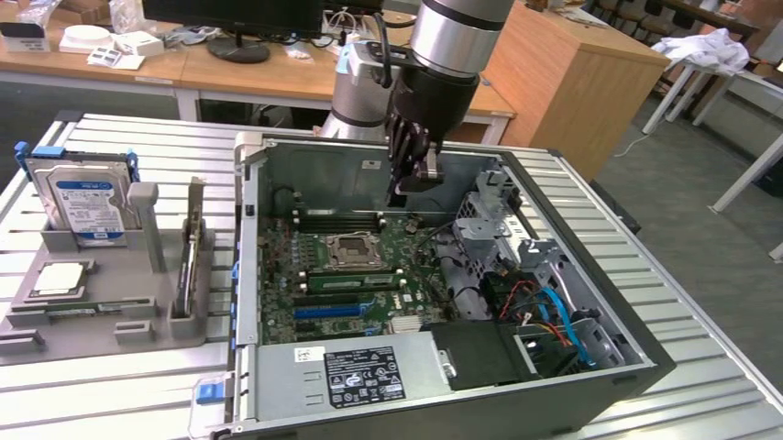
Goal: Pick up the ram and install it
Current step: 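Press down the ram until it locks into place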
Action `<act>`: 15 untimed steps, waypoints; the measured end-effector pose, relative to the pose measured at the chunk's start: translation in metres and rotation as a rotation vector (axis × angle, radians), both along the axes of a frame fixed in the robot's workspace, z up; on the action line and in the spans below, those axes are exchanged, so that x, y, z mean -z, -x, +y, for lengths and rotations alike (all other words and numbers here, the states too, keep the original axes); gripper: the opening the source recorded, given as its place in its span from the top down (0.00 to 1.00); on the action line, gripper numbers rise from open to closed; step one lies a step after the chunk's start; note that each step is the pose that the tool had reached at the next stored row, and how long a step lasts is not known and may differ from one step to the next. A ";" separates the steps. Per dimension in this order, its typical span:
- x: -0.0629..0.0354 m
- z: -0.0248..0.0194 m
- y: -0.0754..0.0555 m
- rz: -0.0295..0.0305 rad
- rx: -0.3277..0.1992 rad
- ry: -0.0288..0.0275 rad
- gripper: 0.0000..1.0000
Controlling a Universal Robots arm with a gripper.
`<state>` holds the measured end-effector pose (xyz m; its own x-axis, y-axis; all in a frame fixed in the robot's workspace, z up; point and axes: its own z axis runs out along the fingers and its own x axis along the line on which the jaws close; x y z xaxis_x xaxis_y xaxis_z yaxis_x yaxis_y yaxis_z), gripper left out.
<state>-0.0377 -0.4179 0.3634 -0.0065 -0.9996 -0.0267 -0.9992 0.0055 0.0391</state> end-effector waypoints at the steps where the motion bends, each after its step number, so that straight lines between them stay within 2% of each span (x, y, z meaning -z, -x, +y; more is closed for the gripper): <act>1: 0.0000 0.0000 0.000 0.0000 0.000 0.0001 0.89; 8: 0.0000 0.0000 -0.008 0.0000 0.000 0.0001 0.89; 15: 0.0000 0.0000 -0.023 0.0000 0.000 0.0001 0.89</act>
<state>-0.0146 -0.4180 0.3634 -0.0066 -0.9996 -0.0267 -0.9992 0.0056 0.0392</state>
